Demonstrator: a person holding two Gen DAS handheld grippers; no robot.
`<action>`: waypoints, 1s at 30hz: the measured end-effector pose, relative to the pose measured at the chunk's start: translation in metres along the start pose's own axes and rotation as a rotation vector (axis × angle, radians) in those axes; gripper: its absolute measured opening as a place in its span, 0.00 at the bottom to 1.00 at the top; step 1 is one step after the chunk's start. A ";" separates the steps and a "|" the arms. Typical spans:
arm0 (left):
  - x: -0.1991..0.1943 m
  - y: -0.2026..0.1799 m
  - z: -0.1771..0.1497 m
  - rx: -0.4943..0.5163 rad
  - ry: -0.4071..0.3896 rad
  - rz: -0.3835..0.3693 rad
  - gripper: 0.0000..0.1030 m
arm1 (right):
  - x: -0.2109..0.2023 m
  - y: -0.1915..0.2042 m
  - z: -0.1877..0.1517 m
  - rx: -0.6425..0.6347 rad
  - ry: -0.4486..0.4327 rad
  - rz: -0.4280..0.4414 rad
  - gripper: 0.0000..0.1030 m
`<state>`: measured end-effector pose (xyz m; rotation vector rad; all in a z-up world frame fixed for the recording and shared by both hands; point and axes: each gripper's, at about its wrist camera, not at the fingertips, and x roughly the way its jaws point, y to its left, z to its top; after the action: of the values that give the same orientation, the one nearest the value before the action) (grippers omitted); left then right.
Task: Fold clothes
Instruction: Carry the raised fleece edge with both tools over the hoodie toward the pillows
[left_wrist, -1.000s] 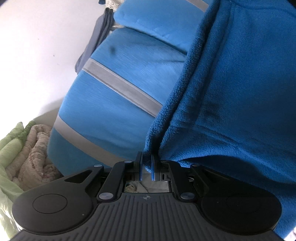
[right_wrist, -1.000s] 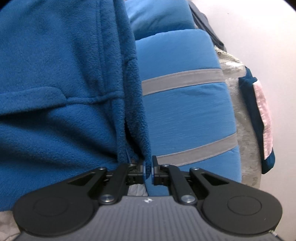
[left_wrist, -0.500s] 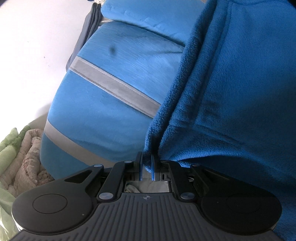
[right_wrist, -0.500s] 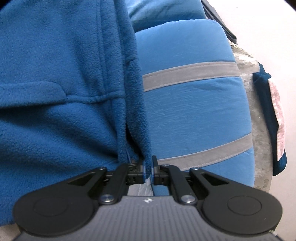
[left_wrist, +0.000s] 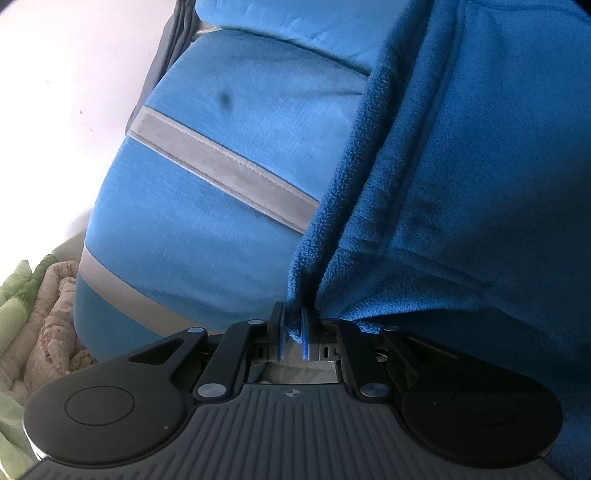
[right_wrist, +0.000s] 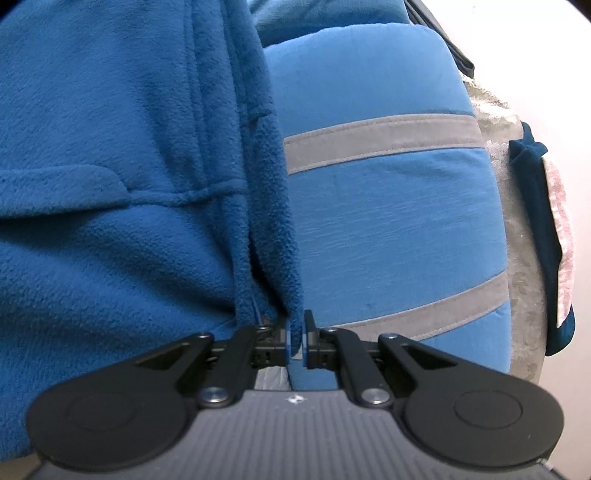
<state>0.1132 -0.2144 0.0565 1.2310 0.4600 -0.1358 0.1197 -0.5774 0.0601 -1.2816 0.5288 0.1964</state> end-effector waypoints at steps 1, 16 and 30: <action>0.002 0.000 0.001 0.001 0.001 0.001 0.10 | 0.003 0.000 0.000 0.001 0.002 -0.001 0.07; 0.039 -0.004 0.012 0.030 0.039 -0.005 0.10 | 0.042 -0.001 0.012 0.001 0.031 0.003 0.07; 0.080 -0.015 0.021 0.054 0.078 -0.020 0.10 | 0.079 0.001 0.018 0.013 0.068 0.038 0.06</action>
<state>0.1853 -0.2272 0.0161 1.2883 0.5397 -0.1179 0.1925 -0.5716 0.0249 -1.2691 0.6121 0.1813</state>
